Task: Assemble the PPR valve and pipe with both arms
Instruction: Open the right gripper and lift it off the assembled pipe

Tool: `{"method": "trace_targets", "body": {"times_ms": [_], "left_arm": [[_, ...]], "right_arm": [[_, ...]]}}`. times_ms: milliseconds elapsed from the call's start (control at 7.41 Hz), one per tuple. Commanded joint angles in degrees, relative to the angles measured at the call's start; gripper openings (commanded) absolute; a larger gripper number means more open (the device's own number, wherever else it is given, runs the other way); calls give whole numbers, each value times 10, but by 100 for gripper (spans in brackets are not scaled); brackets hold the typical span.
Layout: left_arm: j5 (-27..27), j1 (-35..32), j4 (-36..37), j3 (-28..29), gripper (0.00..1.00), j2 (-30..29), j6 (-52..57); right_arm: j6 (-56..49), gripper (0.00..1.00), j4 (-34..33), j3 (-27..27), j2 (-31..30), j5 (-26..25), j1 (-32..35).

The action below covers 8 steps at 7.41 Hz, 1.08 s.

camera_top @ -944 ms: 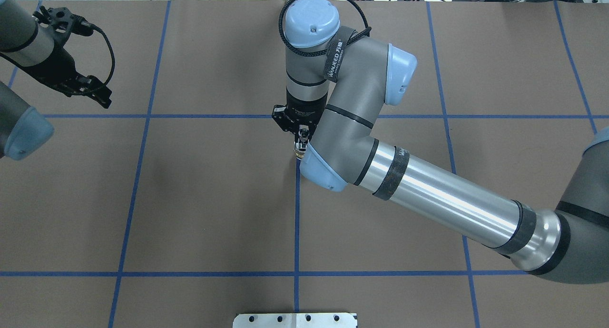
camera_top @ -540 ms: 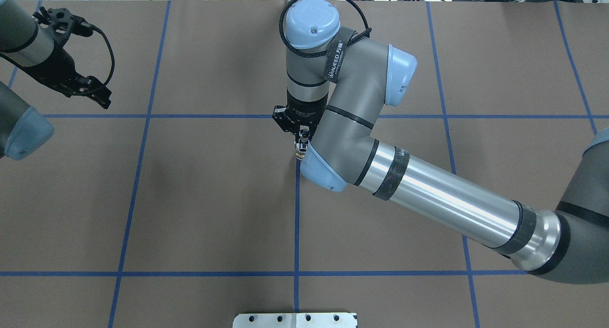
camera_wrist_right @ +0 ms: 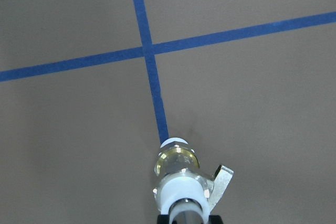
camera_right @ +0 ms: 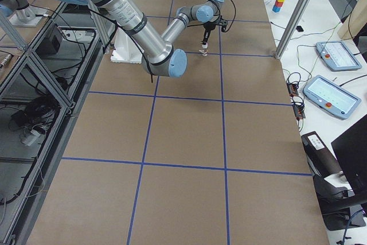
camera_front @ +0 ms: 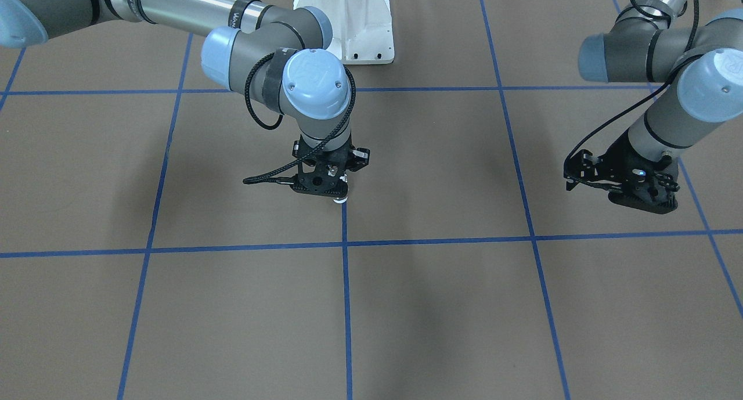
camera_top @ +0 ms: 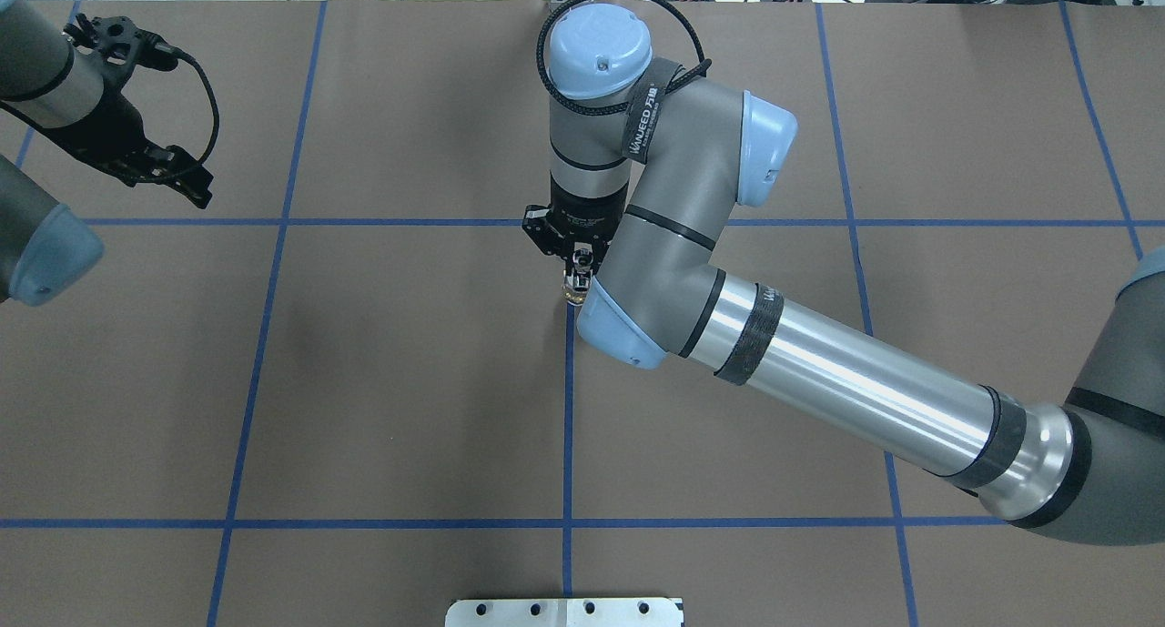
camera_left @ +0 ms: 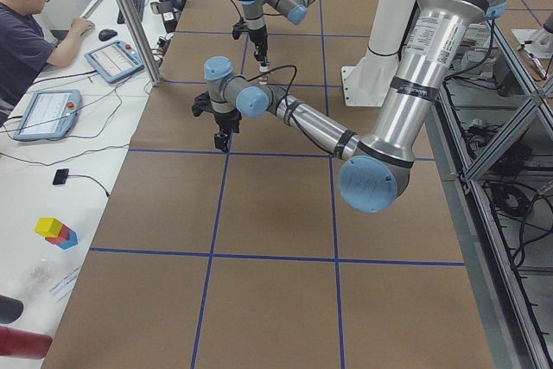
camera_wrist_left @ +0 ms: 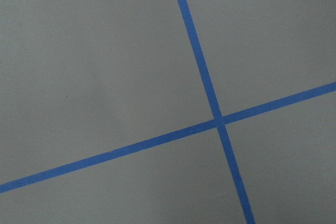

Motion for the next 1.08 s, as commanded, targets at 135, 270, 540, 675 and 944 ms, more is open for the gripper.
{"method": "trace_targets", "body": {"times_ms": [135, 270, 540, 675, 944], "left_arm": [[0, 1, -1, 1, 100, -1, 0], [0, 0, -1, 2, 100, -1, 0], [0, 0, -2, 2, 100, -1, 0], [0, 1, -2, 4, 100, -1, 0], [0, 1, -2, 5, 100, -4, -2]], "right_arm": [[4, 34, 34, -1, -11, -1, 0], [6, 99, 55, 0, -19, -2, -4], [5, 99, 54, 0, -19, -2, -4], [6, 99, 54, 0, -19, -2, -4], [6, 99, 54, 1, -18, -2, -4]]}}
